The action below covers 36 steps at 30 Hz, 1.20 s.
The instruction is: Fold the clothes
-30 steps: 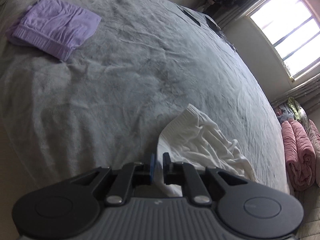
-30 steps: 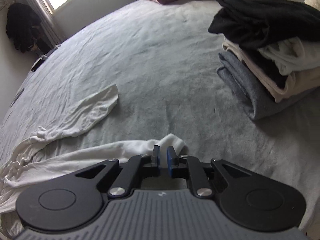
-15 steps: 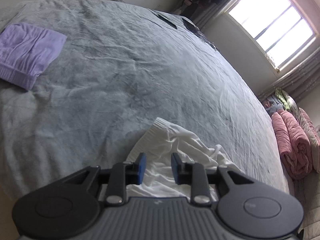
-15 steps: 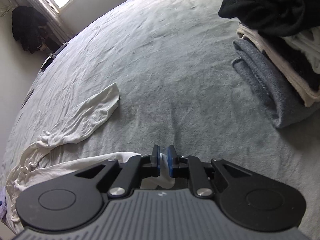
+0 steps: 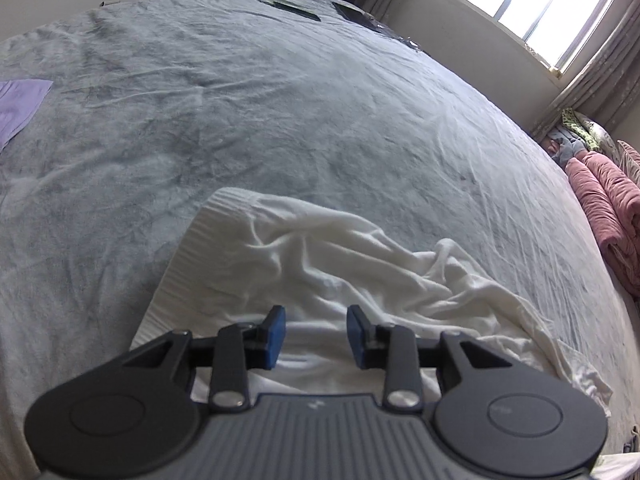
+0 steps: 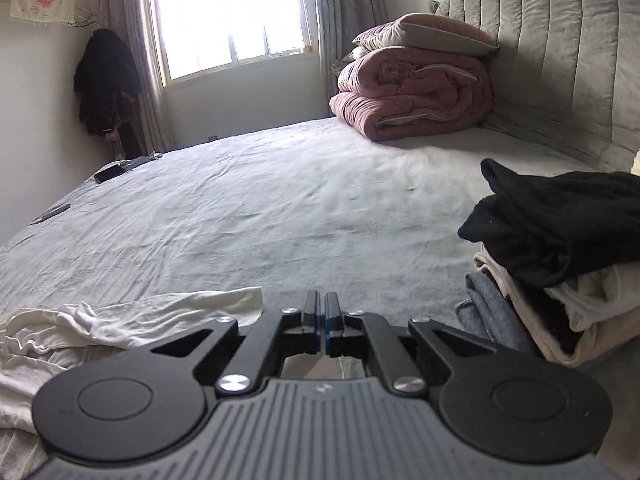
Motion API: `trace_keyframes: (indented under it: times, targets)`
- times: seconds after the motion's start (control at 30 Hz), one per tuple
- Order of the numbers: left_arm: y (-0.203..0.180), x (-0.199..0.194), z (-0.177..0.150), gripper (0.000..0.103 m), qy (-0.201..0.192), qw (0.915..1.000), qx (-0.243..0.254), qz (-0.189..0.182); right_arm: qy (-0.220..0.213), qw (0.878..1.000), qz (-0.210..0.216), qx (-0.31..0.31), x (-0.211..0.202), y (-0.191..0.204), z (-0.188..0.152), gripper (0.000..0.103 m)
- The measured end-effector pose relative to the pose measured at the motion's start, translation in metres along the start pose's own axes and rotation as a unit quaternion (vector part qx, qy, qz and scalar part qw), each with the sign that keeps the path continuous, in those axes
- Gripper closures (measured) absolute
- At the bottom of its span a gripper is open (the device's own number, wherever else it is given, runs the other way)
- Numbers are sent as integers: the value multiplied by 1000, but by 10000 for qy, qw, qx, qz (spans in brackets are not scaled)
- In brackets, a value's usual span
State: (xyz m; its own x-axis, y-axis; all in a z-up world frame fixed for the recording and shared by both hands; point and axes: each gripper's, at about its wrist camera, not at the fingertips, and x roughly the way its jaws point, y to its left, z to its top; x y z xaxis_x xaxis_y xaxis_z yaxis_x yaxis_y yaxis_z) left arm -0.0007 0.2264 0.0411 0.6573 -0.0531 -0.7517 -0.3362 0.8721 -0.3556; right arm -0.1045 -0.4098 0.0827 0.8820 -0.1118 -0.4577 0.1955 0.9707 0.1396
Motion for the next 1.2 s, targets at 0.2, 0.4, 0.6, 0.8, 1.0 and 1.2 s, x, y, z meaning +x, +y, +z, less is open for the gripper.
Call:
trace_keyframes:
  times: [0.2,0.4,0.6,0.8,1.0,1.2]
  targets:
    - [-2,-5,5,70,-267,9995,140,83,-418,9987,85,285,-6,-4,8,101]
    - [-5,5,1,70,-54,9998,130,124,630,9919,192,1086,30,-15,9,101]
    - [4,1,0,72,-137,9997,56,218,614,9858,500,1479,24,-29,5,101]
    - [-2,2,0,73,-143,9997,57,192,1410,9807,325,1316,34,-39,-13,97]
    - [-4,4,-4,73,-128,9998,61,157,1536,9790,615,1192,40,-24,-10,89]
    - [-2,3,-5,73,-149,9998,28,160,1759,9692,998,1404,63,-8,-10,89]
